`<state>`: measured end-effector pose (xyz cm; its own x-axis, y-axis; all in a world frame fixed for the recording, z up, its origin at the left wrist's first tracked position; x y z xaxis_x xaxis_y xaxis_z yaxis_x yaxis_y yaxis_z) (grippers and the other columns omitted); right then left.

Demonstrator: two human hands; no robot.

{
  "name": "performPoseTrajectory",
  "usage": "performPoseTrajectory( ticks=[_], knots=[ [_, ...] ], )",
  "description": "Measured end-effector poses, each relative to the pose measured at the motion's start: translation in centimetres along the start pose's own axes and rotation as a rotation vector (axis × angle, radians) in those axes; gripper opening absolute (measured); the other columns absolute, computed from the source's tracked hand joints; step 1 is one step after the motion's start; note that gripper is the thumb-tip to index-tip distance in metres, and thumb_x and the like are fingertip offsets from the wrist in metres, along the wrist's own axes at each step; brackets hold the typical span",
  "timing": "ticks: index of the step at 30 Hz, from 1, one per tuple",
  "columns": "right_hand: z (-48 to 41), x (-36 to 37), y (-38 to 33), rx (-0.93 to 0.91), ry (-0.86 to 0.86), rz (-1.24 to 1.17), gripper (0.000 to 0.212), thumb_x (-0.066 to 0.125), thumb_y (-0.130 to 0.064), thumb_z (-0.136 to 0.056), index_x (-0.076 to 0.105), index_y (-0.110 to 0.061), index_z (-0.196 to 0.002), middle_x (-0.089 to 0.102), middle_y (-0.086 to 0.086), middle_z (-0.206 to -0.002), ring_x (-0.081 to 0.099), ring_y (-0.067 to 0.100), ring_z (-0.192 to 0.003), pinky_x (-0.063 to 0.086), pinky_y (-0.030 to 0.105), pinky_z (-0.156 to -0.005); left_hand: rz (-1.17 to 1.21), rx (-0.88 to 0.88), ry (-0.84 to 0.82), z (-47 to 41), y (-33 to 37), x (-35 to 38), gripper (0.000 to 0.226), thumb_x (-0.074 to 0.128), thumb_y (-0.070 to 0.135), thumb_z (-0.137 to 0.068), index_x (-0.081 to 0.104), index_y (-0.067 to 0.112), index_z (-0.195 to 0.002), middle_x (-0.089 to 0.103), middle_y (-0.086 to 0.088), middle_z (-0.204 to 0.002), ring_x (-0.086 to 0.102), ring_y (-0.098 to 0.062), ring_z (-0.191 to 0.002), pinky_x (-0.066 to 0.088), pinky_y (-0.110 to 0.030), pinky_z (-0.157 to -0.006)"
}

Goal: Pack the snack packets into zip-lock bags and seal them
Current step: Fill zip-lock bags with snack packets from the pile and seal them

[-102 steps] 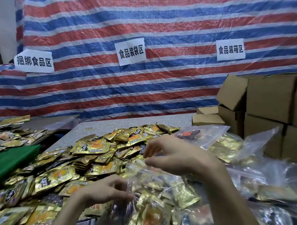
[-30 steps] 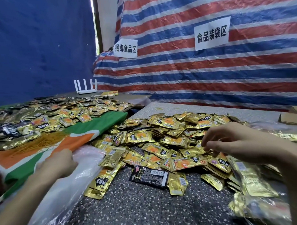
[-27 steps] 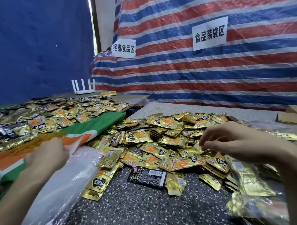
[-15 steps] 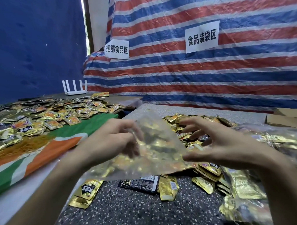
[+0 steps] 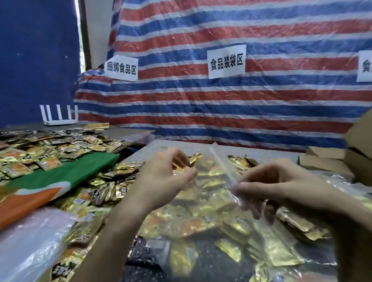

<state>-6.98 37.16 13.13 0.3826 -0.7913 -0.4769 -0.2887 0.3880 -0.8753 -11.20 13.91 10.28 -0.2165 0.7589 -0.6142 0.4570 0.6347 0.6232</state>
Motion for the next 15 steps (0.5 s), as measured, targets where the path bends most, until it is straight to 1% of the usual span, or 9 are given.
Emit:
performPoseTrajectory(
  ticks=[1,2,3,4,6,8,11,13,15],
  knots=[
    [-0.2,0.0,0.1,0.007,0.032,-0.013,0.015,0.069,-0.016,-0.085,0.078,-0.003,-0.086,0.071,0.016,-0.076,0.064,0.021,-0.059,0.052,0.025,-0.048,-0.062,0.049,0.139,0.2,0.7,0.3,0.014,0.07,0.04,-0.088,0.063,0.028,-0.088,0.065,0.012,-0.088,0.061,-0.003,-0.084,0.053,-0.031,-0.078],
    [-0.4,0.0,0.2,0.014,0.062,-0.026,0.014,0.072,-0.015,-0.083,0.078,-0.003,-0.084,0.071,0.015,-0.074,0.063,0.02,-0.057,0.052,0.024,-0.047,-0.041,0.106,0.222,0.4,1.4,0.4,0.02,0.069,0.046,-0.087,0.061,0.028,-0.081,0.063,0.014,-0.081,0.059,-0.001,-0.078,0.051,-0.028,-0.071],
    [-0.6,0.1,0.2,0.023,0.085,-0.041,0.014,0.075,-0.016,-0.079,0.078,-0.003,-0.082,0.07,0.014,-0.071,0.062,0.018,-0.054,0.051,0.023,-0.046,0.053,0.132,0.213,0.6,2.0,0.6,0.031,0.066,0.053,-0.086,0.061,0.025,-0.074,0.063,0.012,-0.072,0.058,-0.002,-0.068,0.05,-0.025,-0.063],
    [-0.8,0.2,0.2,0.028,0.104,-0.058,0.015,0.077,-0.016,-0.075,0.077,-0.002,-0.079,0.069,0.012,-0.068,0.061,0.016,-0.053,0.05,0.022,-0.045,0.169,0.127,0.118,0.7,2.6,0.8,0.045,0.061,0.062,-0.084,0.062,0.019,-0.069,0.063,0.007,-0.065,0.058,-0.005,-0.059,0.049,-0.026,-0.057],
    [-1.1,0.7,0.0,0.03,0.124,-0.066,0.018,0.079,-0.02,-0.068,0.077,-0.004,-0.075,0.069,0.01,-0.064,0.063,0.016,-0.052,0.049,0.021,-0.045,0.305,0.074,-0.158,1.0,3.7,1.4,0.062,0.055,0.071,-0.081,0.067,0.011,-0.073,0.068,-0.003,-0.067,0.06,-0.01,-0.056,0.05,-0.029,-0.056],
    [-1.3,1.2,-0.1,0.023,0.139,-0.034,0.029,0.081,-0.027,-0.057,0.077,-0.004,-0.075,0.071,0.011,-0.064,0.065,0.017,-0.052,0.05,0.021,-0.046,0.395,0.028,-0.3,1.1,3.7,2.1,0.051,0.065,0.056,-0.087,0.069,0.006,-0.075,0.068,-0.002,-0.064,0.06,-0.01,-0.056,0.048,-0.023,-0.053],
    [-1.5,1.7,-0.3,0.047,0.164,-0.014,0.045,0.086,-0.024,-0.05,0.069,0.005,-0.081,0.071,0.015,-0.067,0.064,0.019,-0.05,0.049,0.022,-0.044,0.53,-0.039,-0.355,0.8,2.9,2.3,0.026,0.07,0.024,-0.091,0.069,0.007,-0.071,0.063,-0.003,-0.063,0.057,-0.011,-0.056,0.044,-0.019,-0.051],
    [-1.7,1.9,-0.4,0.073,0.176,-0.068,0.056,0.086,-0.015,-0.051,0.058,0.005,-0.094,0.07,0.017,-0.066,0.062,0.02,-0.046,0.047,0.023,-0.04,0.586,-0.073,-0.398,0.4,2.2,2.1,0.027,0.067,0.012,-0.092,0.067,0.013,-0.065,0.063,-0.002,-0.061,0.056,-0.012,-0.055,0.043,-0.018,-0.051],
    [-1.9,2.0,-0.5,0.071,0.211,-0.119,0.062,0.086,-0.014,-0.049,0.05,-0.001,-0.098,0.069,0.018,-0.062,0.059,0.02,-0.041,0.043,0.022,-0.035,0.657,-0.099,-0.416,0.3,1.8,2.0,0.029,0.066,0.007,-0.091,0.068,0.014,-0.063,0.065,0.0,-0.059,0.056,-0.01,-0.053,0.045,-0.016,-0.05]
  ],
)
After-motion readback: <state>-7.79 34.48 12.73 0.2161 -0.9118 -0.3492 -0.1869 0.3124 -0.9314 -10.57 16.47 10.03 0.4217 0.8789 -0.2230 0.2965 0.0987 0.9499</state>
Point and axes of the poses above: each hand's wrist, its own z-axis away from the middle knuckle, its own x-axis out of the palm, y = z × x, the point moved 1 cm from there along -z, towards the middle knuckle
